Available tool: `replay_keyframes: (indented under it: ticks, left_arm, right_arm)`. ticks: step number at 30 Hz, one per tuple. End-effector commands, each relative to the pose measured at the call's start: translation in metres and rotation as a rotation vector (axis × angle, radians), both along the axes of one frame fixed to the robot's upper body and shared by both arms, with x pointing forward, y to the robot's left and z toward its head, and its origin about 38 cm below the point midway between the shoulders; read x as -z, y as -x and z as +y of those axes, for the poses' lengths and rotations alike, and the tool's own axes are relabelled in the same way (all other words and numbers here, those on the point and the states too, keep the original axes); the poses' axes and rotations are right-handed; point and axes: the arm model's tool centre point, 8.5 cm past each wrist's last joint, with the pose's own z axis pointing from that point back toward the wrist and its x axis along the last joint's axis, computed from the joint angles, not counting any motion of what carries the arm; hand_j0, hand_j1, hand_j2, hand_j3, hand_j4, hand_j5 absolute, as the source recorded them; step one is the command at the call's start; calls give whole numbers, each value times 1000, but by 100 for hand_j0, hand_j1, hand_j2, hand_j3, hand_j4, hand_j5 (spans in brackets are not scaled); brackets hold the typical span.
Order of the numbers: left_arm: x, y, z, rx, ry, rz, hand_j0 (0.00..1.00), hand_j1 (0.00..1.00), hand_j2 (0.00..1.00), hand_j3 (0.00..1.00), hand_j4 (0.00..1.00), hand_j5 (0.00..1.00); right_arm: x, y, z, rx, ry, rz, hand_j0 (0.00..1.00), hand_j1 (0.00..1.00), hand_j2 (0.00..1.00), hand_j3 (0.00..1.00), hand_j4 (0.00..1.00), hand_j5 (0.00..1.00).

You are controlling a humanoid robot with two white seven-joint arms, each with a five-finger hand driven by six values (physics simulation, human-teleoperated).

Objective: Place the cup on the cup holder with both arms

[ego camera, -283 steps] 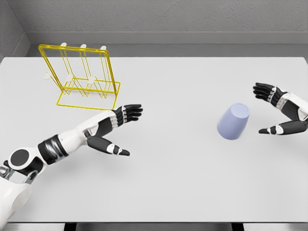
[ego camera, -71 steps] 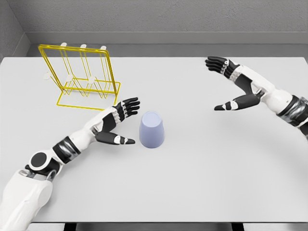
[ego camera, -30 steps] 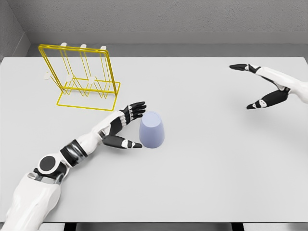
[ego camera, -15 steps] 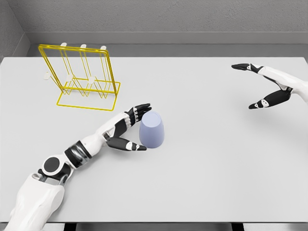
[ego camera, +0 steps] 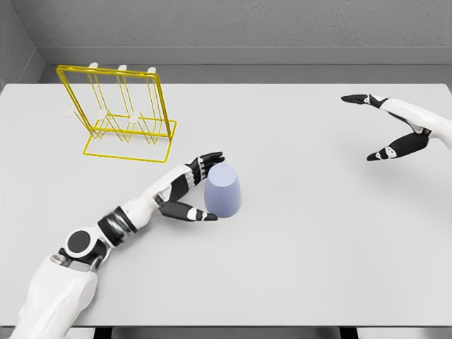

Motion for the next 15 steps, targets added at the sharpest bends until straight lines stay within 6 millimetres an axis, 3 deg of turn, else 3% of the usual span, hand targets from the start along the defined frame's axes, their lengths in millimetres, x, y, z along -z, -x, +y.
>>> replay_keyframes:
  ticks: [1,15]
  left_arm:
    - [0,0,-5,3,6,1,100,100,100,100,100,100]
    - [-1,-1,-15,8,15,-6,100,100,100,100,100,100]
  right_arm:
    - [-1,0,-1,4,-6,0,100,100,100,100,100,100]
    - [-3,1,-5,11,2,-1,100,100,100,100,100,100]
